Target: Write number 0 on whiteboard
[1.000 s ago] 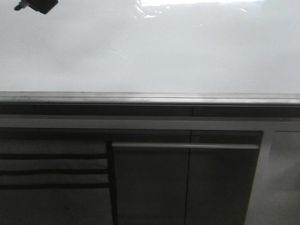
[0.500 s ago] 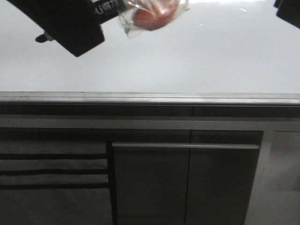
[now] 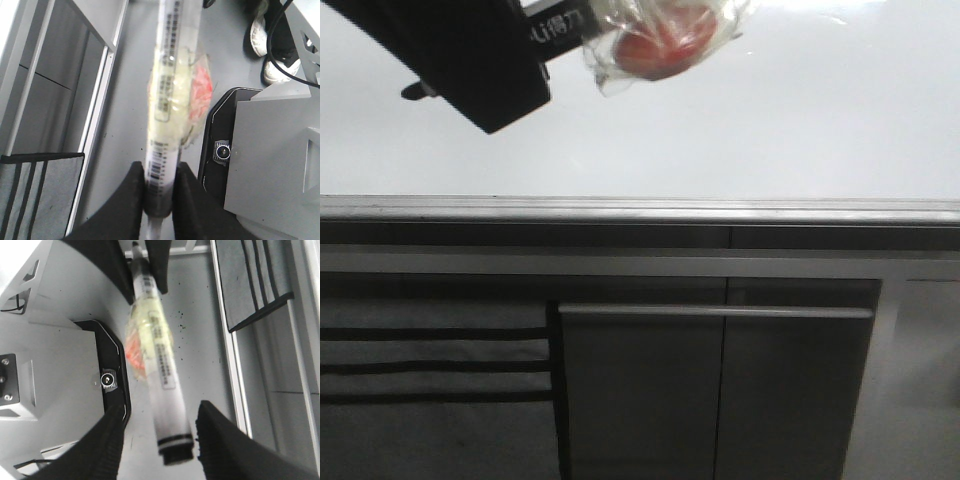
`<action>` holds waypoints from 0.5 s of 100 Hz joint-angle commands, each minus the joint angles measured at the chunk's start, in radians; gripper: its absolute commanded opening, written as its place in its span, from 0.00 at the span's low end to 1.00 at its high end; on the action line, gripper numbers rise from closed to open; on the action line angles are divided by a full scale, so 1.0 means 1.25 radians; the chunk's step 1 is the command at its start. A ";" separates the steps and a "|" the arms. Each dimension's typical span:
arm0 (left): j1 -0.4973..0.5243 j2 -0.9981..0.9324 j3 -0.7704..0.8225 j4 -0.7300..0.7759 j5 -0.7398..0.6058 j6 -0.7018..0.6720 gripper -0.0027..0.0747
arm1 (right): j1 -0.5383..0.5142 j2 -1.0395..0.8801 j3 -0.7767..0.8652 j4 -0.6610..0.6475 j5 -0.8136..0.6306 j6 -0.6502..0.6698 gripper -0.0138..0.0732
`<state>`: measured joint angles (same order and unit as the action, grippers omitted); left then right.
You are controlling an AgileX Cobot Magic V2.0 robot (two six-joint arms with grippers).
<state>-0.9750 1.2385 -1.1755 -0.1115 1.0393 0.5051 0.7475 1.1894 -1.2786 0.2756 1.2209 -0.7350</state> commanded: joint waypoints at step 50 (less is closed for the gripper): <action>-0.008 -0.014 -0.024 -0.008 -0.034 0.033 0.01 | 0.001 0.032 -0.024 0.049 -0.057 -0.124 0.38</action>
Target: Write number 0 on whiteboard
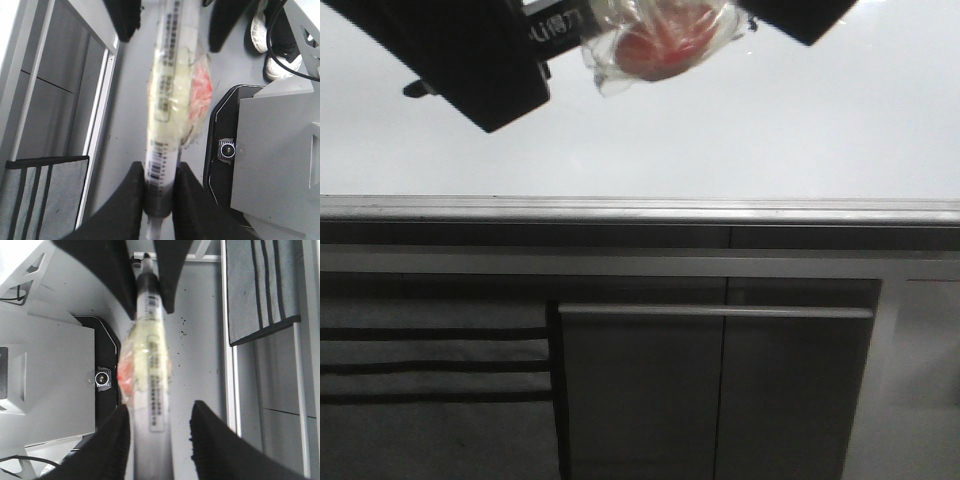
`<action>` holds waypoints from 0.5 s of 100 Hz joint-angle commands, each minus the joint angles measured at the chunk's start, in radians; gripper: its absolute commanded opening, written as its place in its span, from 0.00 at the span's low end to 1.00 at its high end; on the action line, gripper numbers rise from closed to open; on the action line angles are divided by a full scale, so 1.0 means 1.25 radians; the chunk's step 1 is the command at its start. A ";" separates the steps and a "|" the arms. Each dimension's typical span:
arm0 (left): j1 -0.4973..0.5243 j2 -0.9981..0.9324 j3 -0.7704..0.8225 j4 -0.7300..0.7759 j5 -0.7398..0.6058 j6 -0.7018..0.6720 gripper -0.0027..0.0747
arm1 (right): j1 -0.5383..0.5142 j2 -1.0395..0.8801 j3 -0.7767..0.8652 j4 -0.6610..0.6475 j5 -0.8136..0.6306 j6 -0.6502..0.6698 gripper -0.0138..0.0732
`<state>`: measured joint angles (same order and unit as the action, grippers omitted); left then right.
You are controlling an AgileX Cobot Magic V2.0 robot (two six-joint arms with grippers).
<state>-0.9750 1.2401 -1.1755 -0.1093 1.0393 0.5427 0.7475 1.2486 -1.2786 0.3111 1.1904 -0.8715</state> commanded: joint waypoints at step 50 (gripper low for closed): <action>-0.008 -0.016 -0.024 -0.010 -0.059 0.003 0.06 | 0.001 -0.015 -0.024 0.024 -0.019 -0.015 0.10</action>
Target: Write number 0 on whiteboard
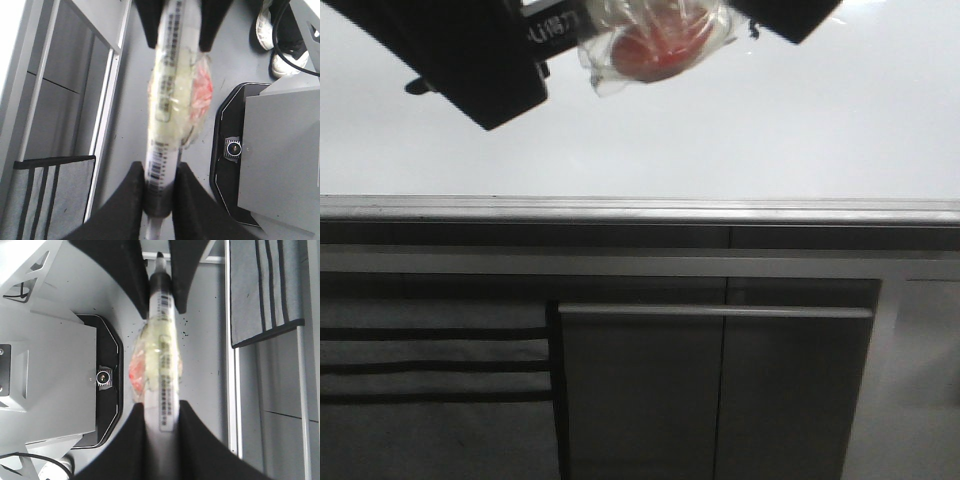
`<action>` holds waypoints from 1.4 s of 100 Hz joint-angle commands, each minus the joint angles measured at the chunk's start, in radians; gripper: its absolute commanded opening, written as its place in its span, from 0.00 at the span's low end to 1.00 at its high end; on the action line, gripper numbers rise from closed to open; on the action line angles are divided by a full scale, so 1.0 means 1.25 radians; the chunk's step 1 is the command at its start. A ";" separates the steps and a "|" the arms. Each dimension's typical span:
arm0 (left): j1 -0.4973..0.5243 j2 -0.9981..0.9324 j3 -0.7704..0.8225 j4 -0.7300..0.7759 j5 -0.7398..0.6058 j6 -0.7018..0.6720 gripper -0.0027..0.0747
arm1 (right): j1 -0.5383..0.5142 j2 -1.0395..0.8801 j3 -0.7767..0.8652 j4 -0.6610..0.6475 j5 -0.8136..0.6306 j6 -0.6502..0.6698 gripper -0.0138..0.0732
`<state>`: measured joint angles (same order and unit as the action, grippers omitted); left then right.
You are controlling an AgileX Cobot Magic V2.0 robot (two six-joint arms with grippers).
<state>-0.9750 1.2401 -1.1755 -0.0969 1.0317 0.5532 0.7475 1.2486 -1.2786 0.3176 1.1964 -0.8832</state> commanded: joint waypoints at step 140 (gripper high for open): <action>0.461 -0.436 0.269 -0.043 -0.342 -0.392 0.59 | -0.409 -0.247 0.298 0.164 -0.414 0.442 0.10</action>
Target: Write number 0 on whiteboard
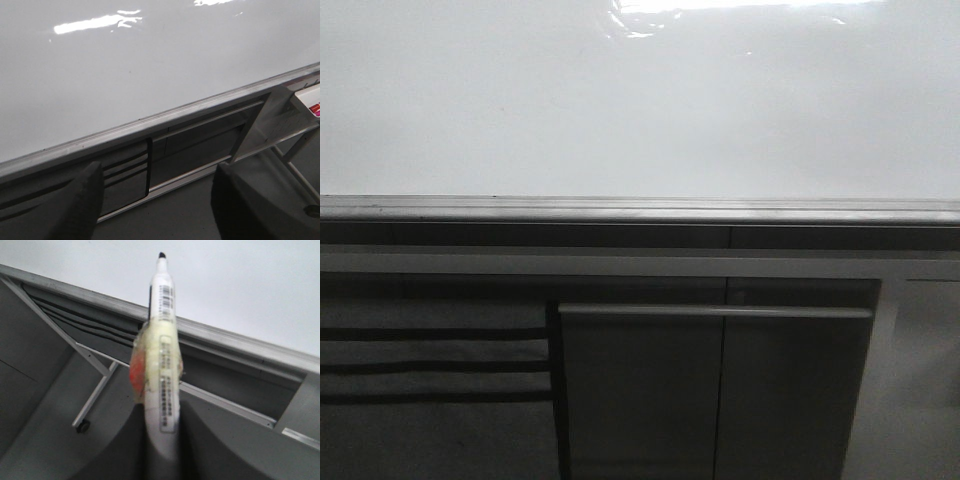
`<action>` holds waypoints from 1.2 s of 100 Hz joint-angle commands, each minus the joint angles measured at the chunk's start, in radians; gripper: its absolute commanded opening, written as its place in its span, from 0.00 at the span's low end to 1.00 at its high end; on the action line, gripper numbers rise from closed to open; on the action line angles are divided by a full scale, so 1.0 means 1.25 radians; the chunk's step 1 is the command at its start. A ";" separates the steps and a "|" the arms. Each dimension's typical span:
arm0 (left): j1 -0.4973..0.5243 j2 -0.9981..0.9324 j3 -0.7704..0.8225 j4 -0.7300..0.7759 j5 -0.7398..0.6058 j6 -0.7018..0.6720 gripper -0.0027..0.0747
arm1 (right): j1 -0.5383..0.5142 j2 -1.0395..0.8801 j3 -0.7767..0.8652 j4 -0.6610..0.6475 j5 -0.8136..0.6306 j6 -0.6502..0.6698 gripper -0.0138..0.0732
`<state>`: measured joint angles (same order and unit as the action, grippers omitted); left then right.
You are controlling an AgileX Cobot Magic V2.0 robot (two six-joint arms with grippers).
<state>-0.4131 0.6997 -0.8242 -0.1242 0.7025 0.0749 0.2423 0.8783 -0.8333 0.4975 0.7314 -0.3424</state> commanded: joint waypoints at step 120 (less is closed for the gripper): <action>0.012 -0.003 -0.011 -0.006 -0.136 -0.009 0.59 | -0.057 0.570 -0.549 -0.017 0.244 -0.008 0.10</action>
<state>-0.4004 0.6997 -0.8100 -0.1246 0.6139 0.0736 0.1637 1.5722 -1.4638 0.4628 1.0439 -0.3436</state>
